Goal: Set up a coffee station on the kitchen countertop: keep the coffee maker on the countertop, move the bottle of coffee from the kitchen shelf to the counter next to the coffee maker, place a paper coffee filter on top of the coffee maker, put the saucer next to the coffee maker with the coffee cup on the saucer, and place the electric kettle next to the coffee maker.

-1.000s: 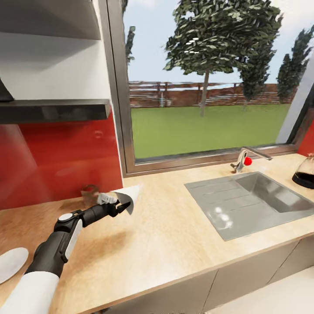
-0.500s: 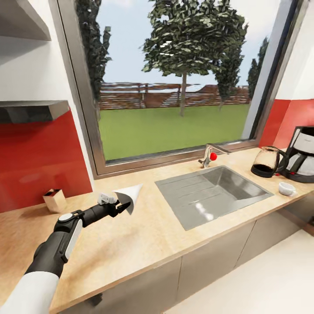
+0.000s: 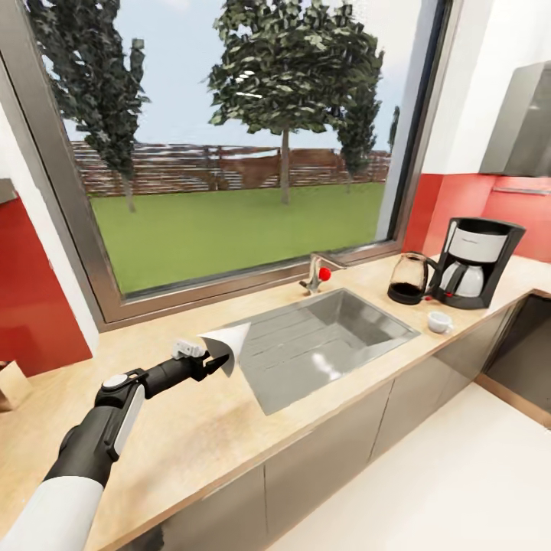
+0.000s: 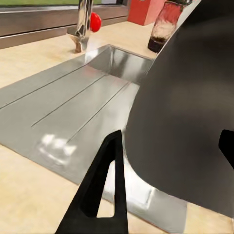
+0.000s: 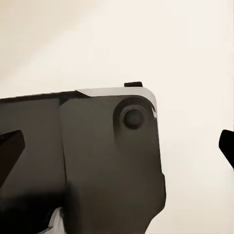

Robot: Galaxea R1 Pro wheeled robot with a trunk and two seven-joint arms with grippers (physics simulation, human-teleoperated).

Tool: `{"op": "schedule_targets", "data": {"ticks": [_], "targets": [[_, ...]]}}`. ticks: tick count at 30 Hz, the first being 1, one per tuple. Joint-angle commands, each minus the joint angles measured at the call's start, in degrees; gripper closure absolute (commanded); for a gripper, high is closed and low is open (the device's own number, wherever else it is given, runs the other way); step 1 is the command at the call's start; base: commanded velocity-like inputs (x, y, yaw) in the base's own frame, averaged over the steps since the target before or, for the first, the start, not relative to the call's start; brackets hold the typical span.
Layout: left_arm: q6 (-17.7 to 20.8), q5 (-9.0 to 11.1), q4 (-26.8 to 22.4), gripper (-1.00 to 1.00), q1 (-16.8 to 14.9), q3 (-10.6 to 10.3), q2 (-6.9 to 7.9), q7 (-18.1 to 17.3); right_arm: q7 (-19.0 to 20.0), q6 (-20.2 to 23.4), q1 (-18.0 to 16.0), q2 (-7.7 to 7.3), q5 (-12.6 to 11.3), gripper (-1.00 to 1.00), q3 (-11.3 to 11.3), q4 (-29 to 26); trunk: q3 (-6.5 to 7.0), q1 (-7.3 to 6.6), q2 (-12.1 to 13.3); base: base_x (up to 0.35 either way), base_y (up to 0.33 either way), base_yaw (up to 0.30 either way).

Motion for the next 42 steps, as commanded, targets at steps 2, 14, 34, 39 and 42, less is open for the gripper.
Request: {"op": "schedule_targets", "data": {"ticks": [2,14,34,39,42], "targets": [[0.51,0.25,-0.05,1.0,-0.04,0.07,0.01,-0.21,0.04,-0.19,-0.05,0.04,-0.03,-1.0,-0.35,0.03,-0.12,0.06,-0.12,0.227,-0.21,-0.263],[0.44,0.25,-0.04,1.0,-0.06,0.06,-0.07,-0.21,0.04,-0.19,-0.05,0.04,-0.03,-1.0,-0.35,0.11,-0.12,0.06,-0.12,0.23,-0.208,-0.263],[0.44,0.25,-0.04,1.0,-0.04,0.06,-0.07,-0.21,0.03,-0.19,-0.05,0.04,-0.03,-1.0,-0.35,0.12,-0.12,0.06,-0.12,0.218,-0.205,-0.263],[0.44,0.25,-0.04,1.0,-0.07,0.06,-0.06,-0.21,0.04,-0.19,-0.05,0.04,-0.03,-1.0,-0.35,0.12,-0.12,0.06,-0.12,0.049,-0.263,-0.263],[0.49,0.25,-0.04,1.0,-0.05,0.06,-0.07,-0.21,0.04,-0.19,-0.05,0.04,-0.03,-1.0,-0.35,0.12,-0.12,0.06,-0.12,0.011,-0.27,-0.263]]}}
